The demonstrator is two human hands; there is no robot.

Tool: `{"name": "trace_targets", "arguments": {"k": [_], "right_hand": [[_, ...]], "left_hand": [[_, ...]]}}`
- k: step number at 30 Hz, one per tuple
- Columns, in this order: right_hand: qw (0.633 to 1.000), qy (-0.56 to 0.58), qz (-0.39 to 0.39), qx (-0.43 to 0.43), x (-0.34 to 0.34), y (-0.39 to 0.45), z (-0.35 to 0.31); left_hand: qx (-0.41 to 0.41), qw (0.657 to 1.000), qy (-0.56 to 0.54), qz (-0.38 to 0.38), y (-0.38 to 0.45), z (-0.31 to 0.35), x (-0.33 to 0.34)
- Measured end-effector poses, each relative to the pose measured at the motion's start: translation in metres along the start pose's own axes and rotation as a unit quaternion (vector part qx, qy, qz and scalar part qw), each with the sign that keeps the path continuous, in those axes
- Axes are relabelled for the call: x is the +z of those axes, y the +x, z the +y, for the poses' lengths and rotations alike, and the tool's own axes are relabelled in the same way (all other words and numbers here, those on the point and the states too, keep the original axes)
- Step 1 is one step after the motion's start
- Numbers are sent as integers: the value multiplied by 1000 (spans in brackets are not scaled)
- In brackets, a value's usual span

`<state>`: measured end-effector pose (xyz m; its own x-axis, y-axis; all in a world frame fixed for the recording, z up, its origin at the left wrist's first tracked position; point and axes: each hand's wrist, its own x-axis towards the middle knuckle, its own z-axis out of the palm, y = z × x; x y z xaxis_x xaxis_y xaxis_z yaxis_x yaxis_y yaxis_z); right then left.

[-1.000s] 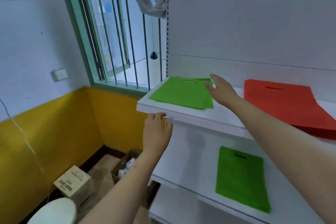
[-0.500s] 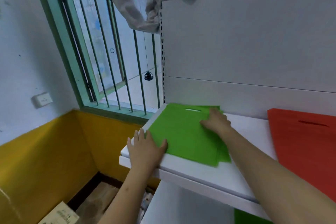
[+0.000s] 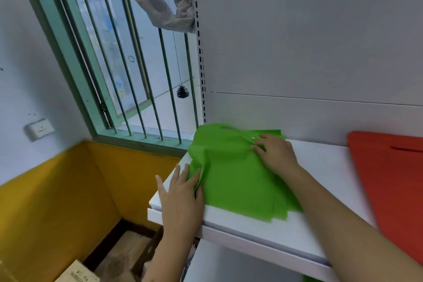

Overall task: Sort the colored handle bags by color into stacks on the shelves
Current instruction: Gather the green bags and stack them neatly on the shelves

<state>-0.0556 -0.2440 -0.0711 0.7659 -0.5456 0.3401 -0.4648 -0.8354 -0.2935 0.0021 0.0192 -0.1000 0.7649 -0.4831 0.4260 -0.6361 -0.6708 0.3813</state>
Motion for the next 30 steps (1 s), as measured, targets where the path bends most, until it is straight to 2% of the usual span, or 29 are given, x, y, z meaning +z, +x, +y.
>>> {"name": "trace_targets", "arguments": {"k": [3, 6, 8, 10, 13, 18, 20, 23, 26, 28, 30], "right_hand": [[998, 64, -9, 3, -11, -2, 1], [998, 70, 6, -2, -17, -2, 5], [995, 100, 19, 2, -20, -3, 6], [979, 194, 56, 6, -21, -5, 2], [930, 351, 97, 51, -27, -7, -6], [814, 542, 144, 154, -19, 0, 1], [786, 575, 126, 187, -15, 3, 4], [761, 606, 47, 228, -17, 7, 1], [733, 637, -23, 237, -18, 9, -6], [736, 642, -57, 207, -19, 7, -9], [771, 611, -79, 162, -22, 3, -12]], "left_hand": [[44, 995, -85, 31, -6, -3, -4], [83, 976, -197, 30, -6, -6, -9], [62, 957, -284, 21, -7, -3, -16], [9, 938, -344, 28, -7, 2, -24], [-72, 893, -445, 23, -8, 3, -36], [-168, 861, -480, 12, -17, -2, -44], [-191, 858, -477, 33, -28, -2, -45], [-229, 849, -472, 66, -42, -4, -44], [-277, 813, -507, 69, -61, -12, -43], [-302, 803, -509, 66, -77, -21, -46], [-322, 796, -509, 57, -95, -30, -54]]}}
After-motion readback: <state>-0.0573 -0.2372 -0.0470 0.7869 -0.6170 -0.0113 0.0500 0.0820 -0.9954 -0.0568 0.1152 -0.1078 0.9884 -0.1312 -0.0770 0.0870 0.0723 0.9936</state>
